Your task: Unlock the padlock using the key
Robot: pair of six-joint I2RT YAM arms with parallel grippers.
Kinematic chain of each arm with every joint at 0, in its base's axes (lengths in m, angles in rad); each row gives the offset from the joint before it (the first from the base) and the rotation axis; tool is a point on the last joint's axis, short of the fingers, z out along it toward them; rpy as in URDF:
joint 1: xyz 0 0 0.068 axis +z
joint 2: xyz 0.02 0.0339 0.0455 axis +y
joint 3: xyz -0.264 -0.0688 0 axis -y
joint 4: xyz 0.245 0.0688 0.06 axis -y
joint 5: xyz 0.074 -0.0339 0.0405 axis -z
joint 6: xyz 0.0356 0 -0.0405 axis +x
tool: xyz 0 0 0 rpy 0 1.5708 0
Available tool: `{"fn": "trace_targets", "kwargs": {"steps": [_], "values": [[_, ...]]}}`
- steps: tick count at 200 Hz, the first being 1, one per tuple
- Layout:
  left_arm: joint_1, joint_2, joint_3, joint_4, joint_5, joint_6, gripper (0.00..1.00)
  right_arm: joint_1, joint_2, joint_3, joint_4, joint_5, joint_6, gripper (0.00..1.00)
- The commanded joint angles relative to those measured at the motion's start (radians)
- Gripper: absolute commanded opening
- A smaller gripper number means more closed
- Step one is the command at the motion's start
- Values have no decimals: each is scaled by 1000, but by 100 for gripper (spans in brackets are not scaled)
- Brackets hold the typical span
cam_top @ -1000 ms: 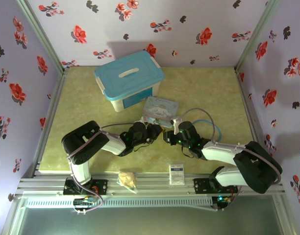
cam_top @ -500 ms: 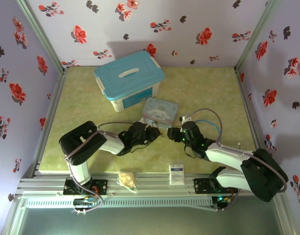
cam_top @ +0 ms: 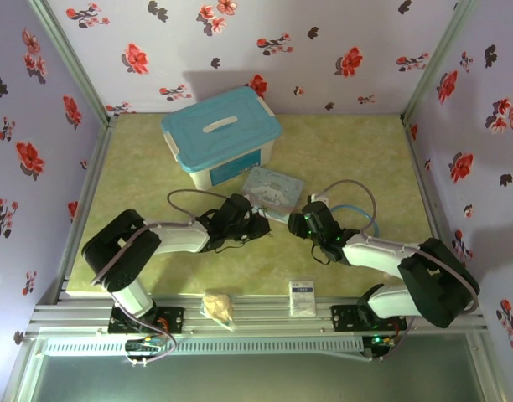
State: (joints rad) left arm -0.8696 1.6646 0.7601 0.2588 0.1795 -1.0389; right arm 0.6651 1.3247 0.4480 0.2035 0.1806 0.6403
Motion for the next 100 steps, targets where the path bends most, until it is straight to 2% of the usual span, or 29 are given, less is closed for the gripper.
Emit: {"fn": "trace_targets", "kwargs": {"steps": [1, 64, 100], "values": [[22, -31, 51, -205, -27, 155, 3, -5, 10, 9, -2, 29, 27, 52], [32, 11, 96, -270, -33, 210, 8, -5, 5, 6, 9, 16, 33, 52], [26, 14, 137, -400, -148, 292, 12, -5, 11, 11, 9, 13, 33, 52]]}}
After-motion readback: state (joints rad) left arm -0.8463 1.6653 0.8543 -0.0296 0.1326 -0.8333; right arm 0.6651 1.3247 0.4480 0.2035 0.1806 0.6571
